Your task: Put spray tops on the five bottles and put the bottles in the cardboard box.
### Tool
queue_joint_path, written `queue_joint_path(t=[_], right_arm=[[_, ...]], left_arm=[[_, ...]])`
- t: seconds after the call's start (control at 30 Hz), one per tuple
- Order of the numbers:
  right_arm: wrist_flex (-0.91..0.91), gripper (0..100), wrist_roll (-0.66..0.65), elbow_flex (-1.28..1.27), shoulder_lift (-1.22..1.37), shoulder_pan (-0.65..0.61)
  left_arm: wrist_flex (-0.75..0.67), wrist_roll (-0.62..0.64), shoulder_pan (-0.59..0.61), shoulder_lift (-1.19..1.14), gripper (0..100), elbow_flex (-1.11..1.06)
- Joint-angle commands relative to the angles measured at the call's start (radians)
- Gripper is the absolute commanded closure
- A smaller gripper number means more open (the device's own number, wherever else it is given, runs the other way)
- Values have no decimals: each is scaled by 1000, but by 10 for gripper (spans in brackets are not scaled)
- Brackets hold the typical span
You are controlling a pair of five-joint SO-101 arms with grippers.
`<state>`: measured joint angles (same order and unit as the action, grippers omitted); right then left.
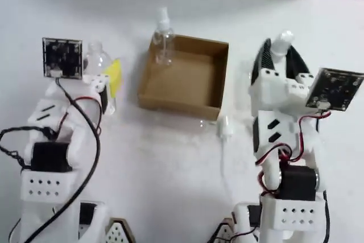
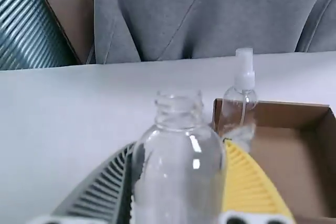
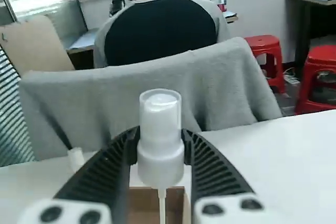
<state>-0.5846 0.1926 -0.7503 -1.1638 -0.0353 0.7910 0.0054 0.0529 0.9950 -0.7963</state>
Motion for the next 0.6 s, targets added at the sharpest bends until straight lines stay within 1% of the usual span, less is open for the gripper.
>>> queue_joint_path(t=[0.0, 0.2, 0.37, 0.53, 0.57], right_arm=[[47, 981, 43, 83, -15, -105], [47, 981, 43, 164, -15, -366], [176, 981, 35, 135, -8, -570], [305, 981, 29, 72, 21, -670], [354, 981, 3, 75, 45, -685]], left_arm=[[-69, 12, 4, 79, 980, -80], [-252, 14, 4, 228, 980, -341], [-261, 14, 4, 378, 980, -482], [-270, 14, 4, 484, 980, -620], [-273, 14, 4, 499, 980, -634]])
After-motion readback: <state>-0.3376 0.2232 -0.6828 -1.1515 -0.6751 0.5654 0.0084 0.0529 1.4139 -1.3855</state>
